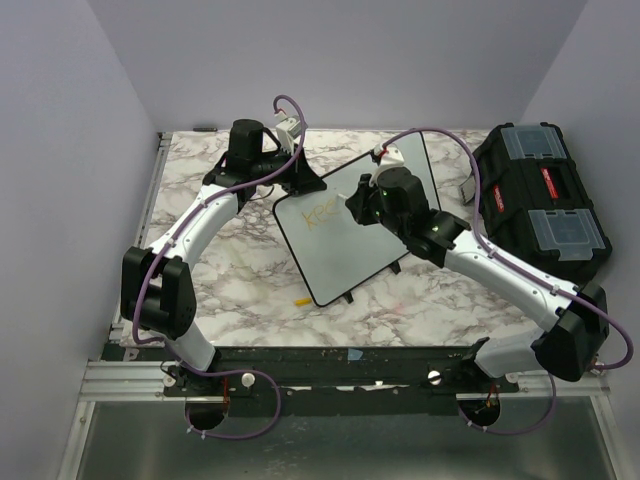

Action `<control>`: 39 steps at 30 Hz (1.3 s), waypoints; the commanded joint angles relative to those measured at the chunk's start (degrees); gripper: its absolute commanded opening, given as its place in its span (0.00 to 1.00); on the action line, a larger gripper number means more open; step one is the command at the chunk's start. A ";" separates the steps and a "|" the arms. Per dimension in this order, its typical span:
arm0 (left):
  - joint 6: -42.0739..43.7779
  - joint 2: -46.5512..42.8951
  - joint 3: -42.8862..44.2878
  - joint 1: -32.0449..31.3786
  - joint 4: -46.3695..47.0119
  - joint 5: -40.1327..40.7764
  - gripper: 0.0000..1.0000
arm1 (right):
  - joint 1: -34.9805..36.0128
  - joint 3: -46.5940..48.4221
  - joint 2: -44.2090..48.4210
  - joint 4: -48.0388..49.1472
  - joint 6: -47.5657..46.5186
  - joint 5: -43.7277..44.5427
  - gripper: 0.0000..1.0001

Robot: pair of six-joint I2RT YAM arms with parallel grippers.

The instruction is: Write a sentence on the whiteboard

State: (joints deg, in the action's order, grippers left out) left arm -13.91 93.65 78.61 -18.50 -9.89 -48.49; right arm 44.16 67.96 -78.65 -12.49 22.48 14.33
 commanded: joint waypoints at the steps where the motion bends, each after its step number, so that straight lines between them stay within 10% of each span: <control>1: 7.31 0.66 -2.61 -1.91 0.08 -0.62 0.00 | 0.12 -1.97 0.11 0.29 0.53 1.48 0.01; 39: 7.58 1.93 -2.03 -1.89 -0.52 -0.37 0.00 | 0.13 -3.81 5.78 2.03 -0.29 -0.82 0.01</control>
State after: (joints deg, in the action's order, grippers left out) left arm -13.93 93.67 78.30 -18.33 -9.39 -48.36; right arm 44.18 60.51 -70.57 -12.47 23.83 12.75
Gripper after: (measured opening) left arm 0.068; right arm 0.126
